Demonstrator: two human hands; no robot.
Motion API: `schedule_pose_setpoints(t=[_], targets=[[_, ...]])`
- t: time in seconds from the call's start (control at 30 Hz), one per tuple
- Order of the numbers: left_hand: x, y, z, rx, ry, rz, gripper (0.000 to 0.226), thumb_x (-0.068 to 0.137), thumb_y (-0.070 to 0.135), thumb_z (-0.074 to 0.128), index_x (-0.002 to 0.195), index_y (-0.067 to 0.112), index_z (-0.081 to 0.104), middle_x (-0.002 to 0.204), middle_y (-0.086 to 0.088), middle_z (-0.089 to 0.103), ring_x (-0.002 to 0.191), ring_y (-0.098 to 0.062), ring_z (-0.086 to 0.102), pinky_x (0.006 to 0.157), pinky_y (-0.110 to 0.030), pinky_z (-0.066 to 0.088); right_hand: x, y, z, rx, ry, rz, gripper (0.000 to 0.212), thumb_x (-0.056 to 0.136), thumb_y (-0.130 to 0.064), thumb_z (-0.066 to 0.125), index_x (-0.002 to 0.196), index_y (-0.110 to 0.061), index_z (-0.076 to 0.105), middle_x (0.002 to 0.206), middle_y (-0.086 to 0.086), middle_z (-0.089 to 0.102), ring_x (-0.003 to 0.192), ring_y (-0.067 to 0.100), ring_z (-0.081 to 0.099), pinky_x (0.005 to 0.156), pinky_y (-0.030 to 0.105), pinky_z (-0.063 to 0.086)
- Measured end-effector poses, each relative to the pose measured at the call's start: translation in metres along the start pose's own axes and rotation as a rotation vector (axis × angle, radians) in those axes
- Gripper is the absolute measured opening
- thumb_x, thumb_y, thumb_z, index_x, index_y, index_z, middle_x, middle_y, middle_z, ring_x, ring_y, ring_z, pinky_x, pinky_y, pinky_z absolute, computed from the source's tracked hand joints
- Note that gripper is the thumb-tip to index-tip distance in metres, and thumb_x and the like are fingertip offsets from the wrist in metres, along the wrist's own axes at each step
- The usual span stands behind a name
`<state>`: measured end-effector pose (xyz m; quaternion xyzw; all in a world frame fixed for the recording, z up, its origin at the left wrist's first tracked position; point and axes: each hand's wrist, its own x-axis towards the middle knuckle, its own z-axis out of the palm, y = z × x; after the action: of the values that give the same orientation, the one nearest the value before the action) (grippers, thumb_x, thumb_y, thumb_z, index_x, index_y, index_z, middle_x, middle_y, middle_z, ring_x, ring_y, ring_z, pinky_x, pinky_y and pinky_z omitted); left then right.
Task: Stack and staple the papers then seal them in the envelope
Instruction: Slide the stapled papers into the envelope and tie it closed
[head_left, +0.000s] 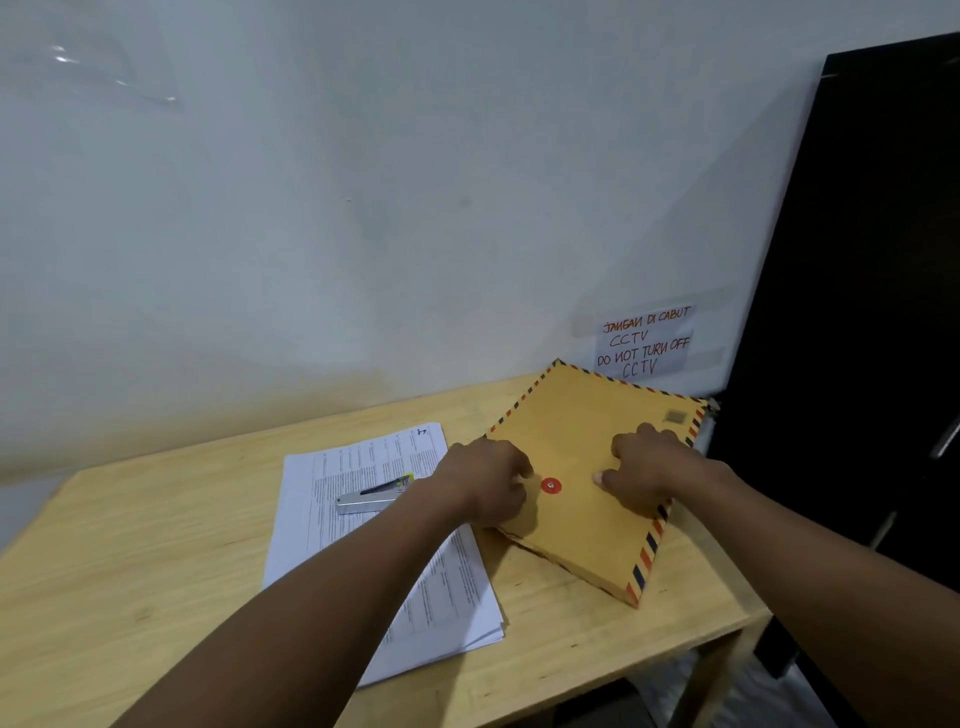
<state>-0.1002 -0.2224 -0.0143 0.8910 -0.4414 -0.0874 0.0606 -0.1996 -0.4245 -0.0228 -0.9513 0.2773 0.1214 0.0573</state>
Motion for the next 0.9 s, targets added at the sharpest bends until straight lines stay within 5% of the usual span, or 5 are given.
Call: schedule_pose_setpoints(t=[0.33,0.5,0.73,0.9], targets=[[-0.001,-0.003,0.005,-0.087,-0.091,-0.051,0.042,0.094,0.02,0.05,0.133,0.017,0.065,0.132,-0.012,0.062,0.114,-0.03,0.063,0.097,-0.039,0.055,-0.005,0.004,0.007,0.027,0.054,-0.099,0.055,0.088,-0.06,0.052,0.128,-0.022,0.052,0.132,0.007,0.048,0.119,0.03,0.048,0.098,0.046,0.046],[-0.009,-0.006,0.01,-0.097,-0.014,0.003,0.031,0.09,0.019,0.053,0.11,0.017,0.077,0.112,-0.006,0.072,0.102,-0.026,0.066,0.089,-0.039,0.057,0.0,-0.005,0.013,0.044,0.07,-0.156,0.058,0.092,-0.053,0.053,0.14,-0.023,0.045,0.139,0.006,0.045,0.127,0.03,0.046,0.101,0.047,0.044],[-0.011,-0.008,0.017,-0.042,0.021,0.006,0.044,0.09,0.046,0.067,0.126,0.023,0.061,0.131,-0.003,0.053,0.116,-0.023,0.053,0.094,-0.039,0.051,0.015,-0.018,0.015,0.035,0.065,-0.196,0.058,0.096,-0.047,0.049,0.149,-0.023,0.039,0.154,0.005,0.038,0.137,0.03,0.039,0.109,0.051,0.039],[-0.006,-0.007,0.024,-0.053,0.047,-0.025,0.051,0.093,0.048,0.062,0.136,0.023,0.051,0.141,-0.004,0.046,0.124,-0.026,0.049,0.098,-0.045,0.052,0.022,-0.023,0.017,-0.001,0.106,-0.17,0.051,0.101,-0.043,0.042,0.15,-0.029,0.035,0.156,0.006,0.032,0.14,0.033,0.033,0.107,0.054,0.034]])
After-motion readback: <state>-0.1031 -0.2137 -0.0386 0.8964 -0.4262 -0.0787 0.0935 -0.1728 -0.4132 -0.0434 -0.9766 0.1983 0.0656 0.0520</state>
